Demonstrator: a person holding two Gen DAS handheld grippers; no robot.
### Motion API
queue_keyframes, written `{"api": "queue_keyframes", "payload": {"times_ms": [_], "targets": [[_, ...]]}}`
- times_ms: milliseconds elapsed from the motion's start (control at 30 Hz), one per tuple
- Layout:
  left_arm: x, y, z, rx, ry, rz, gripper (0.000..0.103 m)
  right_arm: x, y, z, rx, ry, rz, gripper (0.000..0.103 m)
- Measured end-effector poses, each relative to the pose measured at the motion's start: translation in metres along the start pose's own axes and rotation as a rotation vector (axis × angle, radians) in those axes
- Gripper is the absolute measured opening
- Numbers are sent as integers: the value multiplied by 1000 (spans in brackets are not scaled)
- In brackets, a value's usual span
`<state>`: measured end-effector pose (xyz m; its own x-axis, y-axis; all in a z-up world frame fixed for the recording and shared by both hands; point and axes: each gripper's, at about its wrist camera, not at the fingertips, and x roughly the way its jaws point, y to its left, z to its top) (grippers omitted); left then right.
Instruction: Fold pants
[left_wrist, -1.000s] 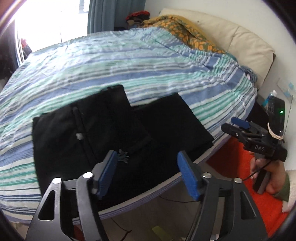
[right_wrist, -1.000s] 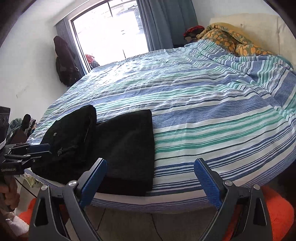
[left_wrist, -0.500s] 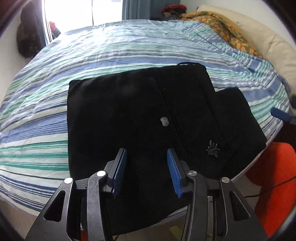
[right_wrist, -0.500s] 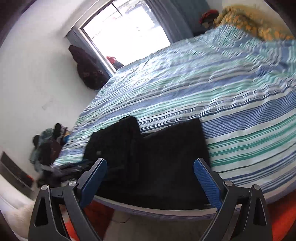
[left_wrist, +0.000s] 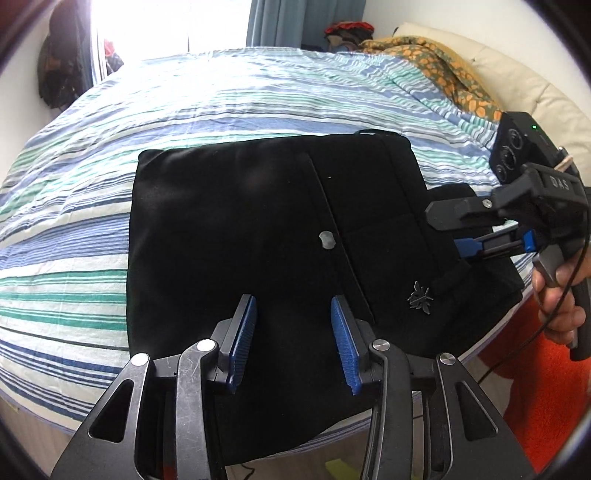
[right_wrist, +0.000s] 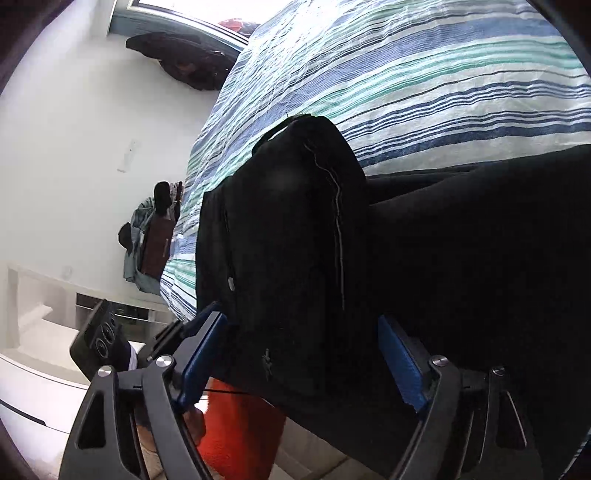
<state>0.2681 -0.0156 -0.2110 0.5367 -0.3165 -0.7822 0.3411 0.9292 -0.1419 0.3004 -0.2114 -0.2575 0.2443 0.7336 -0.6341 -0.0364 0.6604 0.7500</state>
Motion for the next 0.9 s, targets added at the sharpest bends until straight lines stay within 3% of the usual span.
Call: {"api": "queue_keyframes", "payload": {"times_ms": [33,133,167,233,300,367,467,700,800,900], "targets": [[-1,1,-1,-1,-3,2,44,2,1,-1,0,4,-10,72],[-2,3,0,-4,3,4,46,6,14,-2,-88,27,-113,32],[-5,3,2,1,11,19,52,4,18,-3,-108,21,-119,29],[-16,6,11,-3,20,59,64,-5,34,-5,-150,-2,-110,25],[-40,12,20,-35,-30,37,66,-25,50,-6,-186,-46,-58,22],[-62,19,26,-64,-83,19,75,-47,66,-9,-221,-82,-13,21],[-90,27,31,-85,-149,13,78,-77,75,-15,-244,-115,-1,20],[-95,26,29,-92,-158,-22,78,-138,30,-24,-157,-187,-32,13],[-84,20,27,-77,-129,-25,78,-132,-2,-28,-60,-144,-41,13],[-77,20,18,-81,-97,-34,78,-119,-14,-31,-49,-131,-108,13]]}}
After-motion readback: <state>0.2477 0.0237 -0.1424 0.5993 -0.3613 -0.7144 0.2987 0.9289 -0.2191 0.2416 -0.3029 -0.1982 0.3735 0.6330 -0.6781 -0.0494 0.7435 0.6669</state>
